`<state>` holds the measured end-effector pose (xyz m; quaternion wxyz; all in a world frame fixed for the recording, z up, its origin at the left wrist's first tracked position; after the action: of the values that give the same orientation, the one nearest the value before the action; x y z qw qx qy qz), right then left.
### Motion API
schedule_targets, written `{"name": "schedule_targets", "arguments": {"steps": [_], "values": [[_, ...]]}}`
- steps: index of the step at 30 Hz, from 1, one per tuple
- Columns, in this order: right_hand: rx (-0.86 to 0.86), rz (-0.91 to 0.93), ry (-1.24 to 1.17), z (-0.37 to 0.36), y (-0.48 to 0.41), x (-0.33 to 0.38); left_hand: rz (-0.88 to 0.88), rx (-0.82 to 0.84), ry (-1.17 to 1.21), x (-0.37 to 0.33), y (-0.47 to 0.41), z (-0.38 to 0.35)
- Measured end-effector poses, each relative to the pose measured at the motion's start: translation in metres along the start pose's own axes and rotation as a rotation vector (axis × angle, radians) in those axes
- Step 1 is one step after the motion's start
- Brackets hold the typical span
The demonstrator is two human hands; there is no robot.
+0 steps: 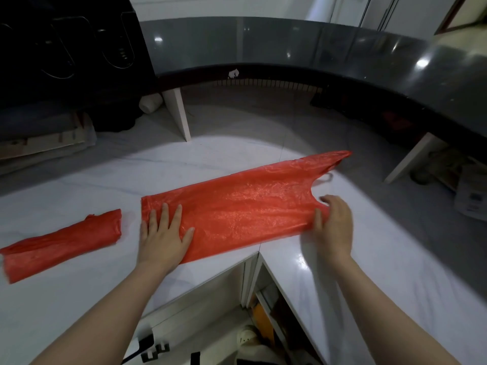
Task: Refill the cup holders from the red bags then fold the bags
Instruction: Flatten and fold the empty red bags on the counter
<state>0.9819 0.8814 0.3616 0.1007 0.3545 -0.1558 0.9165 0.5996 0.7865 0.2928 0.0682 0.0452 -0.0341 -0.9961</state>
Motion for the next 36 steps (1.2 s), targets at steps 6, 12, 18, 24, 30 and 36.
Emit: {"name": "schedule_targets", "arguments": {"steps": [6, 12, 18, 24, 30, 36], "values": [[0.413, 0.356, 0.392, -0.081, 0.046, 0.069, -0.004, -0.014, -0.017, 0.000, 0.001, 0.001], [0.612, 0.562, 0.480, -0.145, 0.101, 0.138, 0.004, -0.017, -0.016, -0.002, 0.001, 0.001], [0.701, 0.475, 0.542, -0.159, 0.096, 0.119, 0.003, -0.012, -0.020, 0.000, 0.001, 0.002], [0.576, 0.288, 0.561, -0.109, 0.037, 0.045, -0.018, -0.009, 0.020, 0.000, 0.002, 0.000], [0.517, 0.225, 0.504, -0.098, 0.014, 0.049, 0.029, 0.069, 0.175, -0.001, -0.003, 0.003], [0.641, 0.574, 0.429, -0.167, 0.052, 0.157, 0.004, 0.038, 0.491, 0.001, -0.004, 0.015]]}}
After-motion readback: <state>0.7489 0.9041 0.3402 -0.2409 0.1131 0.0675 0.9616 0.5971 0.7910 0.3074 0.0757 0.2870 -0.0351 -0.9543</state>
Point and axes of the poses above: each hand's wrist, its own y-axis away from the middle knuckle, its own z-axis out of the back of the hand, x = y × z, the point moved 8 cm from there along -y, towards the middle knuckle, and after that the axes turned 15 degrees about -z, right-handed, at the moved point
